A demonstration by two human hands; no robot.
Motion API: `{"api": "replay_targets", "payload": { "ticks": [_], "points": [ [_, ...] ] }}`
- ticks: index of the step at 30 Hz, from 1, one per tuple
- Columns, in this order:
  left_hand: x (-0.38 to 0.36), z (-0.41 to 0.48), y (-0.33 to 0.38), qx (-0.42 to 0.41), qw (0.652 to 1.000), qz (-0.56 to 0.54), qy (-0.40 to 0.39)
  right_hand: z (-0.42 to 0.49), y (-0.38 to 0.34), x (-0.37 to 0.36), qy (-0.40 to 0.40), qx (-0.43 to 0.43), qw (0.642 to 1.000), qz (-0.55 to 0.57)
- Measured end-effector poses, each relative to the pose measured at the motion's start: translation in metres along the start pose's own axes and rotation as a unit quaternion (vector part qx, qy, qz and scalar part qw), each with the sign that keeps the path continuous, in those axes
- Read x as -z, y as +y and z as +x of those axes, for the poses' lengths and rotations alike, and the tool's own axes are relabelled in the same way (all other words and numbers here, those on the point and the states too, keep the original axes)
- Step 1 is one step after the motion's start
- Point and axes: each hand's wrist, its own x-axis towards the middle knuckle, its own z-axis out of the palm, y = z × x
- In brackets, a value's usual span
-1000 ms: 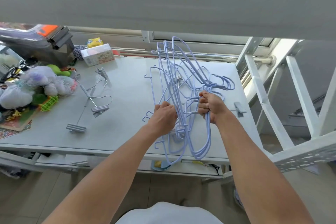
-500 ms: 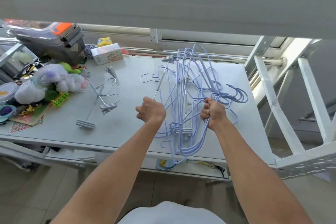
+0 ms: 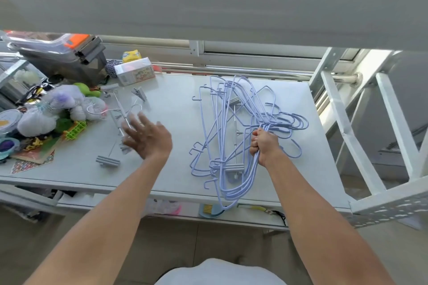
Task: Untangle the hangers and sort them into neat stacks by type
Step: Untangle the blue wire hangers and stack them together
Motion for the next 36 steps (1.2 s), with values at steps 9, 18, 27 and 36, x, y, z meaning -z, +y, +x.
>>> {"api": "replay_targets", "payload": {
  "ticks": [9,18,27,36],
  "points": [
    [-0.016,-0.093,0.078,-0.199,0.938,-0.022,-0.282,0.008,0.006,-0.004,0.063,0.086,0.949,-0.296],
    [-0.006,-0.106,0.080,-0.165,0.942,-0.075,-0.281,0.004,0.002,0.003,0.060,0.162,0.920,-0.351],
    [-0.002,-0.106,0.078,-0.158,0.953,-0.151,-0.212,-0.009,-0.004,-0.006,0.054,0.232,0.917,-0.319],
    [-0.005,-0.095,0.076,-0.080,0.954,-0.011,-0.287,-0.013,-0.004,-0.018,0.079,0.222,0.823,-0.517]
  ]
}}
